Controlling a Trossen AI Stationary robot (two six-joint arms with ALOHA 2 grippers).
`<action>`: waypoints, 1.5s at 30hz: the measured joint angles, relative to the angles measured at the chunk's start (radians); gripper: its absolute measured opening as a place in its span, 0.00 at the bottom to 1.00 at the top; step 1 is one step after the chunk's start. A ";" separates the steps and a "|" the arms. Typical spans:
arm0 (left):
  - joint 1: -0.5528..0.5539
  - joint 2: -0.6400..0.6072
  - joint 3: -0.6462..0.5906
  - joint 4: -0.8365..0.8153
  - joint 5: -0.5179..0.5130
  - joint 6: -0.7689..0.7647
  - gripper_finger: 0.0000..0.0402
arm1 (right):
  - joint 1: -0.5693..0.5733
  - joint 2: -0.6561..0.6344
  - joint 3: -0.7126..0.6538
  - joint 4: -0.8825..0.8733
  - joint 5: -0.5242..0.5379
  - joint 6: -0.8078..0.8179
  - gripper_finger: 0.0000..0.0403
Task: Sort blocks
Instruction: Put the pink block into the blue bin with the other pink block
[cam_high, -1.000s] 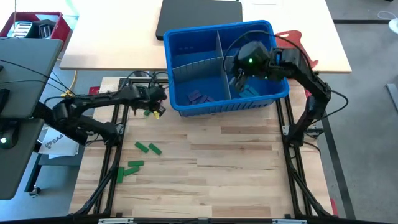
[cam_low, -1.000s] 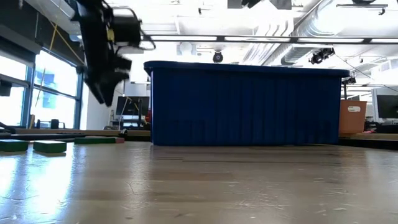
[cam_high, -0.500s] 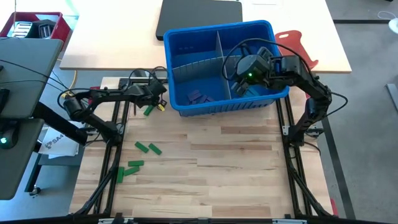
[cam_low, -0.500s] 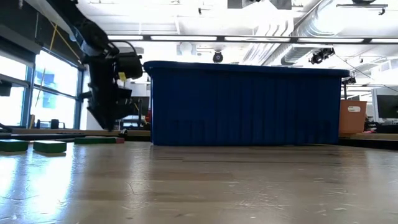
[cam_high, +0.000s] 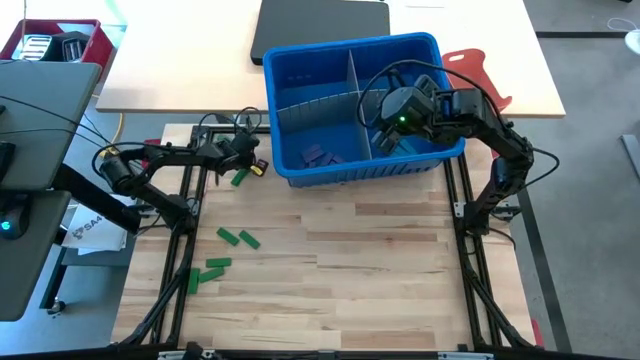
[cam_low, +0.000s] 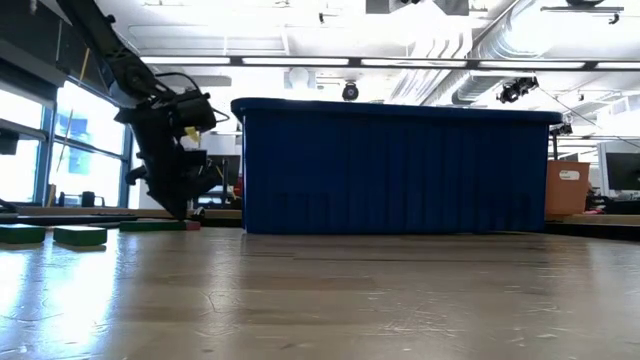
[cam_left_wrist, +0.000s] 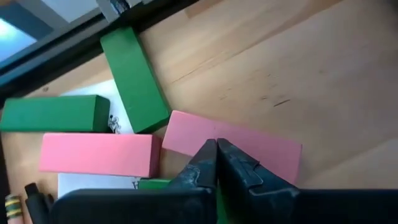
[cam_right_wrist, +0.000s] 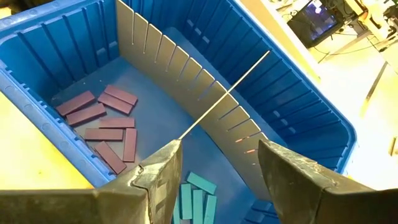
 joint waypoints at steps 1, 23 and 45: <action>-0.005 -0.001 -0.011 0.013 0.001 0.006 0.01 | 0.000 0.000 0.000 0.000 0.000 0.000 0.52; -0.513 -0.169 -0.030 -0.305 0.272 -0.304 0.00 | 0.010 0.000 0.000 0.000 -0.041 0.005 0.52; -0.843 -0.052 0.092 0.437 0.313 -0.268 0.00 | 0.418 -0.003 -0.211 0.025 -0.222 0.044 0.52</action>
